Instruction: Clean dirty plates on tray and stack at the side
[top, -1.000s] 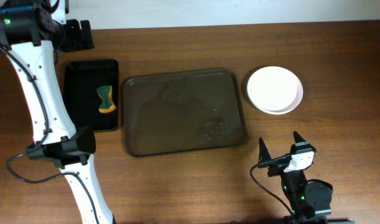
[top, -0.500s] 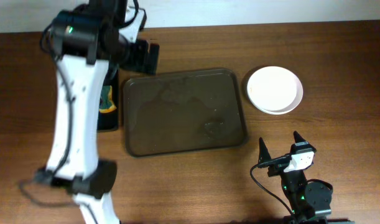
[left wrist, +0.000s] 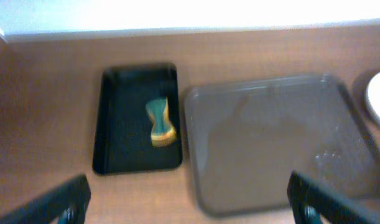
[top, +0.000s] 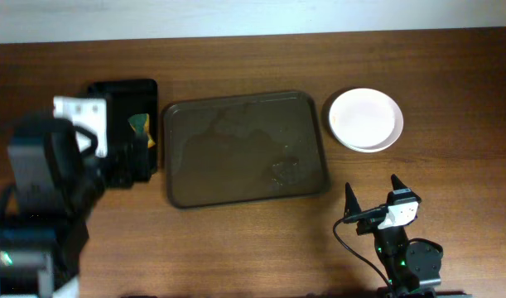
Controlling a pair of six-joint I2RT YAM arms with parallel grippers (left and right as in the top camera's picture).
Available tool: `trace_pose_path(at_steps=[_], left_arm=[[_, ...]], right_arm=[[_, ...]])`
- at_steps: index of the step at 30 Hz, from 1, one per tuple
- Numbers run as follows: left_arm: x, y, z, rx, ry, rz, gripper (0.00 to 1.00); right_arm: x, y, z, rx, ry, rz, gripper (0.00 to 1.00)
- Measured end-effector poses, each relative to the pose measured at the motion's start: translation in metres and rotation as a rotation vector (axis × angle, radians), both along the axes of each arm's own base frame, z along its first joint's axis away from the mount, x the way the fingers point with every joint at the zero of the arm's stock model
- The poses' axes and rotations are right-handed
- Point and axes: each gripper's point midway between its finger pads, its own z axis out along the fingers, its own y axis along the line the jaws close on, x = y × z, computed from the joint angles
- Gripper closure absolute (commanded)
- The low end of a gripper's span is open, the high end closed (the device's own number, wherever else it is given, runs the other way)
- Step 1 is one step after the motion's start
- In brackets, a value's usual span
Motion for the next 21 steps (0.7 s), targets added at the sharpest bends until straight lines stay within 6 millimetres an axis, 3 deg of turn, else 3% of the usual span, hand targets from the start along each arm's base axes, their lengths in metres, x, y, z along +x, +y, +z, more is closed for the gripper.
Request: trace_pose_path(at_steps=[5,8,11,12,16,21], left_arm=[[-0.004,0.020,-0.052,0.128,-0.267,-0.019,0.01],[-0.015,0.026,-0.068,0.179,-0.391,-0.011,0.01],[-0.023,0.024,-0.066,0.242,-0.588,-0.032,0.01],[-0.028,0.021,-0.077,0.255,-0.623,-0.045,0.01],[-0.033,0.015,-0.107,0.275,-0.681,-0.080,0.01],[-0.041,0.012,-0.120,0.367,-0.731,-0.125,0.01]], right_arm=[[0.000,0.000,0.000,0.000,0.001,0.000,0.02],[0.000,0.000,0.000,-0.001,0.001,0.000,0.02],[0.000,0.000,0.000,0.000,0.001,0.000,0.02],[0.000,0.000,0.000,0.000,0.001,0.000,0.02],[0.000,0.000,0.000,0.000,0.001,0.000,0.02],[0.000,0.000,0.000,0.000,0.002,0.000,0.02]])
